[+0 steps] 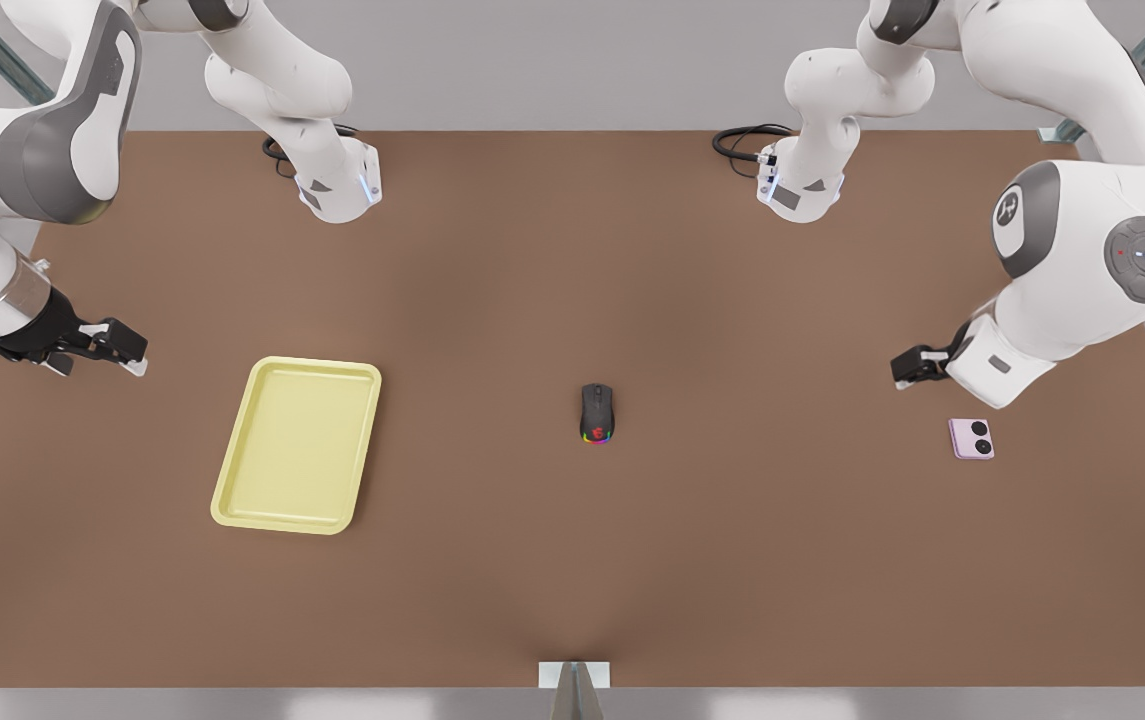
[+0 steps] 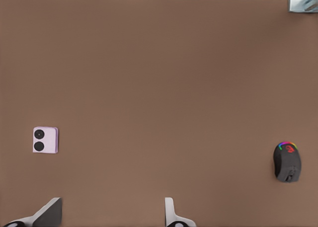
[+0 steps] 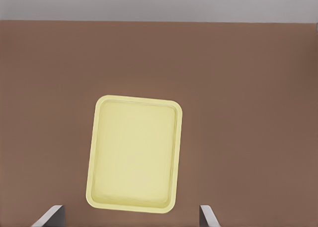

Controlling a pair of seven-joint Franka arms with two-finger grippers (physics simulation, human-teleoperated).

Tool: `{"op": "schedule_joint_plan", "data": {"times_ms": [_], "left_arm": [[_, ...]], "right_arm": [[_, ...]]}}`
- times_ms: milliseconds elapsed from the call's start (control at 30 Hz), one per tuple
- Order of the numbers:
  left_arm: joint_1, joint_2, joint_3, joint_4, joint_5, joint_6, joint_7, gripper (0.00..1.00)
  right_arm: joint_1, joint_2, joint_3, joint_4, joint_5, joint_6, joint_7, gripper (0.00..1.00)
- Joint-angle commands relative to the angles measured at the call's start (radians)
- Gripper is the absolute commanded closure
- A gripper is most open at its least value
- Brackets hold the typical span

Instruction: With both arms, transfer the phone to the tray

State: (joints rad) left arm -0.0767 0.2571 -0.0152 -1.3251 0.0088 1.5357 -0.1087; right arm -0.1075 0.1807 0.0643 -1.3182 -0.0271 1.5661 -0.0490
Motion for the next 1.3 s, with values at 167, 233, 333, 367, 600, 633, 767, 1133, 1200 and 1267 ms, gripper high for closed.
{"op": "schedule_joint_plan", "data": {"times_ms": [167, 233, 333, 367, 600, 633, 767, 1133, 1200, 1267], "left_arm": [[0.005, 0.119, 0.195, -0.179, 0.016, 0.280, 0.343, 0.00], [0.005, 0.102, 0.241, -0.321, 0.014, 0.448, 0.420, 0.00], [0.018, 0.084, 0.296, -0.502, -0.050, 0.652, 0.601, 0.00], [0.018, 0.082, 0.325, -0.551, -0.053, 0.722, 0.679, 0.00], [0.112, 0.116, 0.337, -0.658, -0.079, 0.951, 0.894, 0.00], [0.117, 0.128, 0.337, -0.658, -0.115, 0.959, 0.894, 0.00], [0.140, 0.171, 0.337, -0.658, -0.142, 1.000, 0.906, 0.00], [0.150, 0.269, 0.331, -0.652, -0.236, 1.061, 0.906, 0.00], [0.155, 0.277, 0.331, -0.651, -0.236, 1.069, 0.906, 0.00], [0.155, 0.286, 0.330, -0.649, -0.237, 1.074, 0.906, 0.00]], "right_arm": [[0.000, -0.001, 0.000, 0.001, 0.000, 0.005, -0.029, 0.00], [0.000, -0.001, 0.000, 0.001, 0.000, 0.005, -0.029, 0.00], [0.000, -0.001, 0.000, 0.001, 0.000, 0.005, -0.029, 0.00], [0.000, -0.001, 0.000, 0.002, 0.000, 0.005, -0.029, 0.00], [0.000, -0.001, 0.000, 0.001, 0.000, 0.006, -0.029, 0.00], [0.000, -0.001, 0.000, 0.001, 0.000, 0.006, -0.029, 0.00], [0.000, -0.001, 0.000, 0.001, 0.000, 0.006, -0.029, 0.00], [0.000, -0.001, 0.000, 0.001, 0.000, 0.006, -0.029, 0.00], [0.000, 0.000, 0.000, 0.001, 0.000, 0.005, -0.029, 0.00], [0.000, 0.000, 0.000, 0.001, 0.000, 0.005, -0.029, 0.00]]}}
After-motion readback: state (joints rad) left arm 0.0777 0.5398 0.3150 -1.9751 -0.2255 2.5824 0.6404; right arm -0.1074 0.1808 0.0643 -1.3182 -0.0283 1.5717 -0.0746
